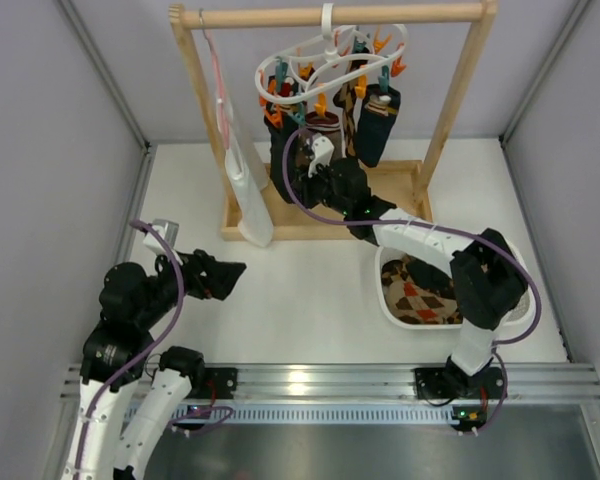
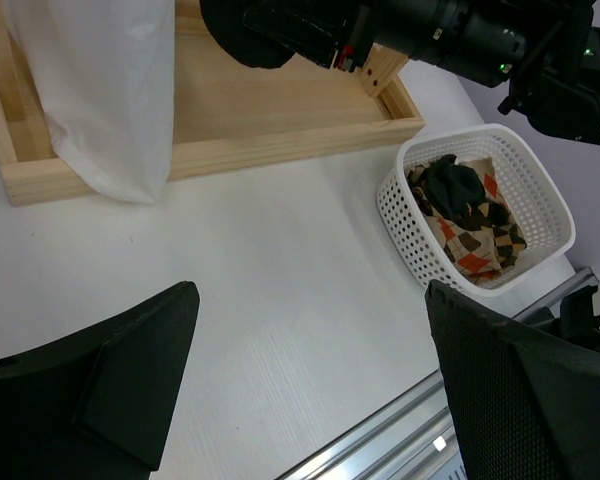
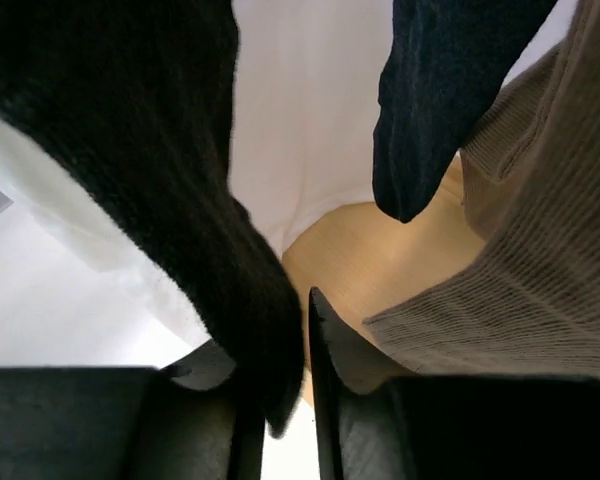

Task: Remove the socks clipped to the hanger

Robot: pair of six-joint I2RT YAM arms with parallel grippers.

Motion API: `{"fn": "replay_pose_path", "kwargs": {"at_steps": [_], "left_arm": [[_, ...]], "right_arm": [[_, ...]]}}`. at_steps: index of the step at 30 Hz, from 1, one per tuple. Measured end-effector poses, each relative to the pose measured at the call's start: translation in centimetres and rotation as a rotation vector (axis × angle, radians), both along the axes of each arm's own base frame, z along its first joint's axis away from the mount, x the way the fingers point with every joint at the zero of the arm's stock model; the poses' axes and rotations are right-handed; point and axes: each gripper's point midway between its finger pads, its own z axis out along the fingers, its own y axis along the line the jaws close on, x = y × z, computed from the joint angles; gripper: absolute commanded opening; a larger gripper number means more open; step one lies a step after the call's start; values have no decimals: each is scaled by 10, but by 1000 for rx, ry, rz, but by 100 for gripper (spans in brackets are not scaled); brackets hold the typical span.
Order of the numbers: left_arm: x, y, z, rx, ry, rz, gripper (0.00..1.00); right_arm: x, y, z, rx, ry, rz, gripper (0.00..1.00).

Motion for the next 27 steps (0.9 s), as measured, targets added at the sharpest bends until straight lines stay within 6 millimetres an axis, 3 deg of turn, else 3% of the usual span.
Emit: {"fn": "replay_pose_path", "kwargs": {"at_steps": [3,5,10,13,20,24,27], "left_arm": [[1,4,10,3,-23,24,99],[1,7,27,-3,-53,41,98],[8,0,86,-55,-116,24,99],[21,-14,108,-107,-118,-27,98],[55,-60,109,-214,-23,-154,99],[49,-109,103,-192,12,-232,98],[50,-135,119,-183,-10,-224,99]], "right_arm": [[1,2,0,22,-9,-8,8],[0,2,1,35,-22,-16,0],[-21,-1,-3,30,-30,-44,0],[-40,-6,5,50,-26,-54,0],[-73,-42,36,139,-30,-93,0],[-92,-64,46,168,-36,-103,0],[-103,-77,49,175,-35,-114,0]]}}
